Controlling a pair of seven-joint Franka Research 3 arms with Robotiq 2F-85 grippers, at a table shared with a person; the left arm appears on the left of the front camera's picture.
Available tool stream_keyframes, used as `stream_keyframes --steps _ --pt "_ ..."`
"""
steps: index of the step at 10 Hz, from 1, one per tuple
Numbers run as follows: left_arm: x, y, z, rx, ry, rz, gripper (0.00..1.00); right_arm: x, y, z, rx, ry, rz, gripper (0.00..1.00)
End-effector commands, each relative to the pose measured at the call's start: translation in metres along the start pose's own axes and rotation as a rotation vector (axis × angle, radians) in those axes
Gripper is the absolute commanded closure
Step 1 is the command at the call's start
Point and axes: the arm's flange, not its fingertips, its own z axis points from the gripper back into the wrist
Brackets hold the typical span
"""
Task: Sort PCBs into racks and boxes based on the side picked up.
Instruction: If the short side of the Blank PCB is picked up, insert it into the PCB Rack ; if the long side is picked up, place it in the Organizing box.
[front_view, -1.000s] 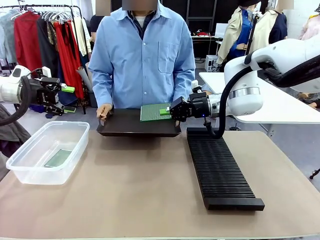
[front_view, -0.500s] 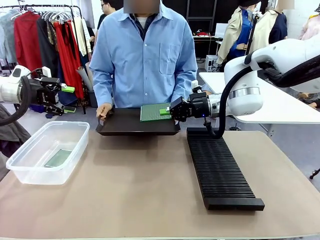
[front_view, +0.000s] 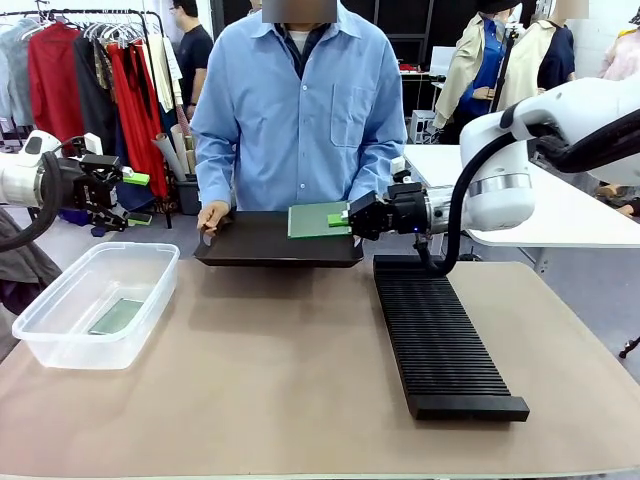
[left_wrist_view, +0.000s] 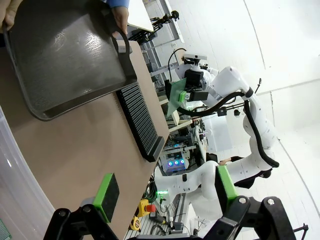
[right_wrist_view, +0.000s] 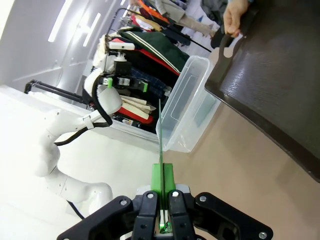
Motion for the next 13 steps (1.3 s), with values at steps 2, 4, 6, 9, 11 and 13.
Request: stream_keyframes --steps 2,4,6,9,11,13 --pt "0.0 -0.002 0.001 0.002 -0.004 -0.004 0.0 -0.006 -0.007 0.037 0.05 -0.016 0.095 1.0" --pt "0.0 -0.002 0.001 0.002 -0.004 -0.004 0.0 -0.012 -0.022 0.065 0.052 -0.036 0.169 1.0" --pt "0.0 -0.002 0.001 0.002 -0.004 -0.004 0.0 -0.02 -0.034 0.1 0.028 -0.102 0.285 1.0" --pt "0.0 -0.002 0.001 0.002 -0.004 -0.004 0.0 -0.033 -0.053 0.13 0.014 -0.094 0.415 1.0" --pt "0.0 -0.002 0.001 0.002 -0.004 -0.004 0.0 -0.036 -0.064 0.139 0.0 -0.12 0.498 1.0" --pt "0.0 -0.002 0.001 0.002 -0.004 -0.004 0.0 -0.043 -0.075 0.155 0.006 -0.085 0.571 1.0"
